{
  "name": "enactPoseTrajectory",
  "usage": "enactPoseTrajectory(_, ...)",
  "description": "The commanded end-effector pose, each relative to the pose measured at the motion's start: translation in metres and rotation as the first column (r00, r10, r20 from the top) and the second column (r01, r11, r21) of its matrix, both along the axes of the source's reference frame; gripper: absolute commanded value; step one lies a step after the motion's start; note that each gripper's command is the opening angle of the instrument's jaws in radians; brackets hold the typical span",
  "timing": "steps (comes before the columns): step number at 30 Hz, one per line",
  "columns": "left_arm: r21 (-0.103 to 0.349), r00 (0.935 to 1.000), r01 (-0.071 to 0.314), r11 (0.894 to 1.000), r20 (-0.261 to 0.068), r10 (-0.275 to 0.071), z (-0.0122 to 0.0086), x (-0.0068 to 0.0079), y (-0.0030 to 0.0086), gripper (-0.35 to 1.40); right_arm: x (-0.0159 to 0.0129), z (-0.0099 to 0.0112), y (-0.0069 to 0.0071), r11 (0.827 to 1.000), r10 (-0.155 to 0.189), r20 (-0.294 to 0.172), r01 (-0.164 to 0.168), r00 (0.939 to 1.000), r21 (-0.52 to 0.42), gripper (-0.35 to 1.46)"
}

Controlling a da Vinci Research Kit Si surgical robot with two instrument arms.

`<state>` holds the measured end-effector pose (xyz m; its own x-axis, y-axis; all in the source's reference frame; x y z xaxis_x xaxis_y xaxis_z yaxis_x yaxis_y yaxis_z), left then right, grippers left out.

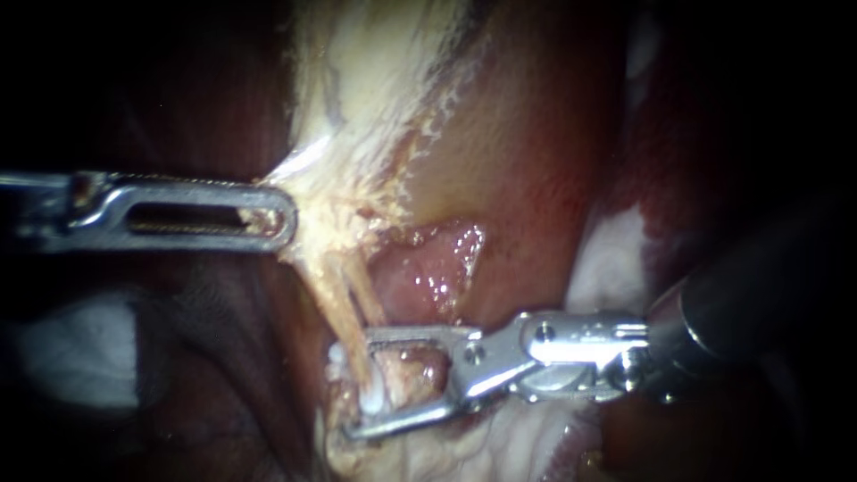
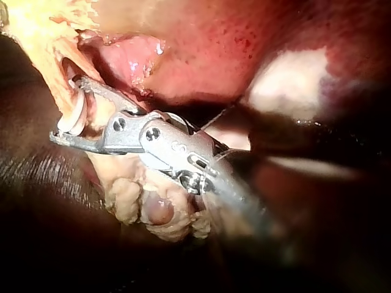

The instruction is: Going back second clip left tube

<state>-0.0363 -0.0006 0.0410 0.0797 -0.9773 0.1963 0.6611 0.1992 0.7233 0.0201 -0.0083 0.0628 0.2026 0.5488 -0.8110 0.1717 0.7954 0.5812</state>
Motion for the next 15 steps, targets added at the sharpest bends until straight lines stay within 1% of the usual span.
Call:
enactPoseTrajectory(1, 0.000, 1.0000, 0.000, 1.000, -0.001, 0.000, 0.0000, 0.0000, 0.0000, -0.35, 0.0004, 0.0002, -0.0002, 1.000, -0.005, -0.001, 0.005, 1.0000, -0.001, 0.60)
enactPoseTrajectory(4, 0.000, 1.0000, 0.000, 1.000, -0.001, 0.000, 0.0000, 0.0000, 0.0000, -0.35, 0.0015, 0.0007, -0.0008, 1.000, -0.010, -0.010, 0.010, 0.9999, -0.004, 0.60)
enactPoseTrajectory(9, 0.000, 1.0000, 0.000, 1.000, -0.001, 0.000, 0.0000, 0.0000, 0.0000, -0.35, 0.0023, 0.0010, -0.0013, 1.000, -0.029, -0.042, 0.028, 0.9987, -0.015, 0.60)
enactPoseTrajectory(10, 0.000, 1.0000, 0.000, 1.000, -0.001, 0.000, 0.0000, 0.0000, 0.0000, -0.35, 0.0023, 0.0010, -0.0012, 0.999, -0.030, -0.044, 0.030, 0.9986, -0.014, 0.60)
enactPoseTrajectory(11, 0.000, 1.0000, 0.000, 1.000, -0.001, 0.000, 0.0000, 0.0000, 0.0000, -0.35, 0.0023, 0.0010, -0.0011, 1.000, -0.025, -0.039, 0.024, 0.9989, -0.014, 0.60)
enactPoseTrajectory(12, 0.000, 1.0000, 0.000, 1.000, -0.001, 0.000, 0.0000, 0.0000, 0.0000, -0.35, 0.0022, 0.0010, -0.0008, 1.000, -0.015, -0.032, 0.014, 0.9994, -0.014, 0.60)
enactPoseTrajectory(15, 0.000, 1.0000, 0.000, 1.000, -0.001, 0.000, 0.0000, 0.0000, 0.0000, -0.35, 0.0019, 0.0011, 0.0004, 1.000, 0.002, -0.019, -0.003, 0.9998, -0.011, 0.60)
